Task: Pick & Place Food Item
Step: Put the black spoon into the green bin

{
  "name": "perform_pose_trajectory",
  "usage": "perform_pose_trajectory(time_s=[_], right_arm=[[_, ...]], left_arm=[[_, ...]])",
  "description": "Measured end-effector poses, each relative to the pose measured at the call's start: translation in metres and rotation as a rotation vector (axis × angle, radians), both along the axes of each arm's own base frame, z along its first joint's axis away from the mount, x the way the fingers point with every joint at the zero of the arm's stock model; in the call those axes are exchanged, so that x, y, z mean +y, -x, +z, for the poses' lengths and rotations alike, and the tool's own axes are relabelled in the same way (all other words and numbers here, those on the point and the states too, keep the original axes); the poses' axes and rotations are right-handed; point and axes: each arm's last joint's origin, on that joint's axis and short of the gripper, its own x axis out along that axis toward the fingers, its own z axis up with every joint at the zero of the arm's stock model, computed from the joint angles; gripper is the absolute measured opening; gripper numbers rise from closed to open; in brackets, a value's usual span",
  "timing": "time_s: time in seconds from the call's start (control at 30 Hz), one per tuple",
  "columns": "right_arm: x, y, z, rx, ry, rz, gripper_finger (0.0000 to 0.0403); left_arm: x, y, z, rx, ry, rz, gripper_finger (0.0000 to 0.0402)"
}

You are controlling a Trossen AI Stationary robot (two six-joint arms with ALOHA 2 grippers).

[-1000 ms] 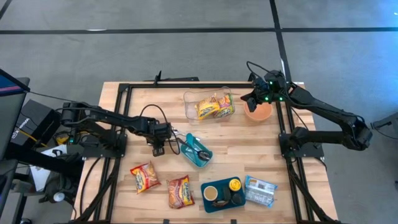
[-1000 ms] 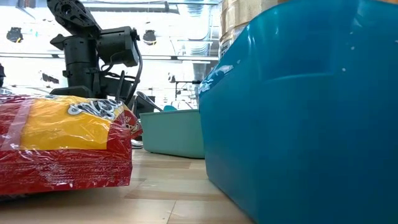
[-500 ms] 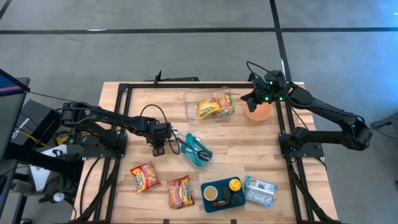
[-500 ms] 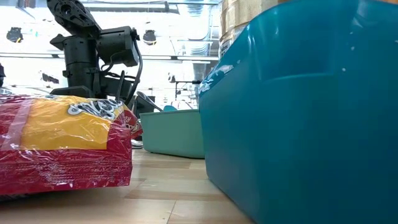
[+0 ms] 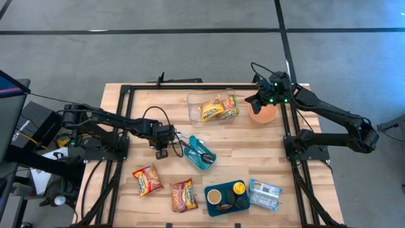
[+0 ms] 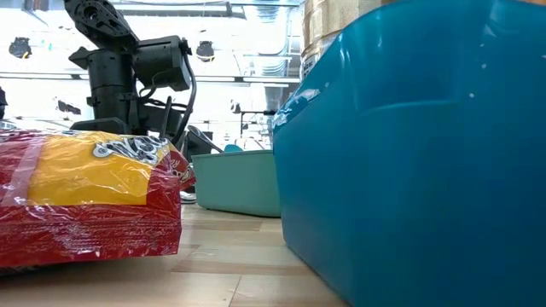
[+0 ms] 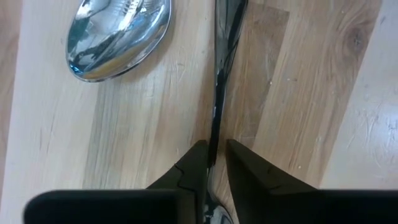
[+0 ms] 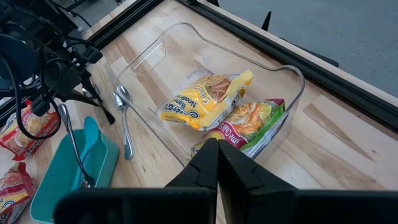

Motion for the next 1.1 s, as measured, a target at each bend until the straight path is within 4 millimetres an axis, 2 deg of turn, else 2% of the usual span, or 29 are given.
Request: perform_pose_trajectory(time_s=[0.33, 0.8, 1.1], right_arm=[[0.0, 0.0, 0.0, 0.0, 0.0, 0.0, 0.0], [0.0, 0.0, 0.0, 0.0, 0.0, 0.0, 0.0], [0.0, 0.0, 0.0, 0.0, 0.0, 0.0, 0.0]], left_arm=[[0.0, 0.0, 0.0, -0.003, 0.0, 0.0, 0.001], [0.0, 0.0, 0.002, -0.013, 0.0, 0.0, 0.0007], [-0.001, 0.008, 0.02, -0.068, -0.003, 0.0, 0.0005]])
